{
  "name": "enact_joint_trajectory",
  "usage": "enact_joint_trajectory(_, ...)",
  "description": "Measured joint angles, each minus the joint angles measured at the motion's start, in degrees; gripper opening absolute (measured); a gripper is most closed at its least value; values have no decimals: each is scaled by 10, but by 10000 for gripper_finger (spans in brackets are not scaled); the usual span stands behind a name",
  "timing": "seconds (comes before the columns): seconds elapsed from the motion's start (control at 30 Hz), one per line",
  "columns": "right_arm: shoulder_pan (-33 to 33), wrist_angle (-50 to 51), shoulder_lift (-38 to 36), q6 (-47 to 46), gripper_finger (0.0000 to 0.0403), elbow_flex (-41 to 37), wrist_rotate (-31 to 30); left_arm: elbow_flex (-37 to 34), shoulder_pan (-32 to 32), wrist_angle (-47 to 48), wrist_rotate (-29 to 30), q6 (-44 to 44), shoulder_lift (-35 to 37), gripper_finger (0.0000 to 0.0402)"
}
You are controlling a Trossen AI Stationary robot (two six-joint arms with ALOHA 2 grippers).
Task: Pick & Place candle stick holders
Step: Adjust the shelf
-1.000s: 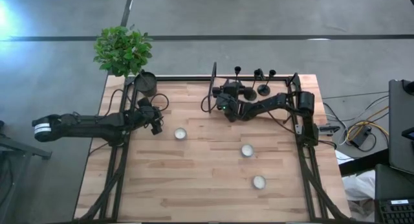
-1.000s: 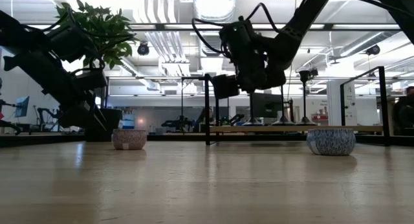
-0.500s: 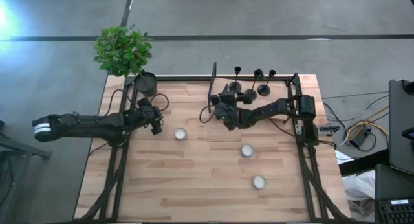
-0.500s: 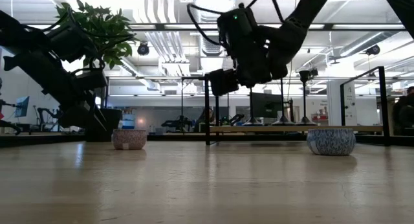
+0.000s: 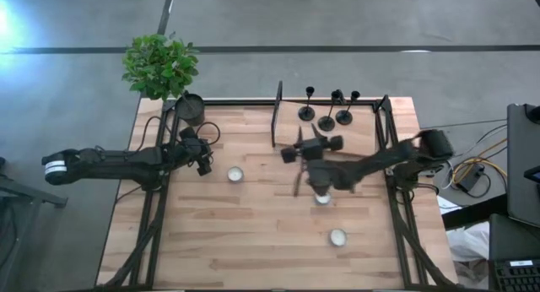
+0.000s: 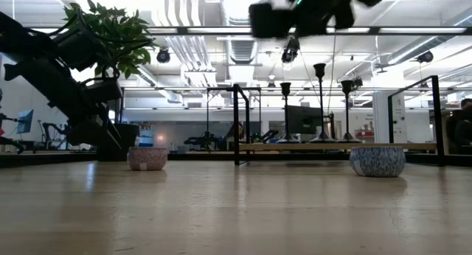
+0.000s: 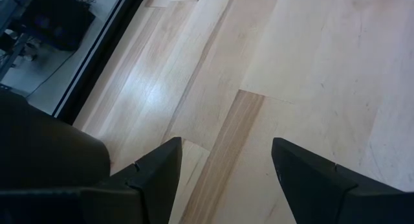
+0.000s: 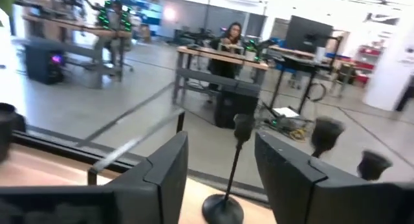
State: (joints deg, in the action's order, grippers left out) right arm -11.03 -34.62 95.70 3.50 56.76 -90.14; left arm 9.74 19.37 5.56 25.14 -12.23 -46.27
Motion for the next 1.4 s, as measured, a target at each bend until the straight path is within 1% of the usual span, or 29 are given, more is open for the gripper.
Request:
enact_joint_trajectory(0.13,-48,0,-89,25,127,-34,0,0,0,0,0,0,0,246)
enact_joint_trajectory(0.27,-101,0,-176,12,72,-77,1,0,0,0,0,0,0,246)
enact_joint_trajectory(0.37,-145,1,-232,29,29,-113,1,0,0,0,0,0,0,246)
enact_joint_trajectory(0.43,-170,1,-266,46,14,-137,1,0,0,0,0,0,0,245)
enact_joint_trajectory(0.63,-232,1,-368,60,8,-209,1,0,0,0,0,0,0,246)
enact_joint_trajectory(0.9,-333,-4,-540,59,8,-314,1,0,0,0,0,0,0,246)
enact_joint_trajectory(1.0,-365,-5,-592,72,8,-358,1,0,0,0,0,0,0,245)
enact_joint_trajectory(1.03,-373,-4,-606,68,8,-376,1,0,0,0,0,0,0,246)
enact_joint_trajectory(1.2,-391,-4,-668,-13,8,-462,1,0,0,0,0,0,0,246)
enact_joint_trajectory(1.3,-393,-2,-683,-58,8,-503,2,0,0,0,0,0,0,246)
enact_joint_trajectory(1.4,-393,-3,-685,-73,8,-533,1,0,0,0,0,0,0,246)
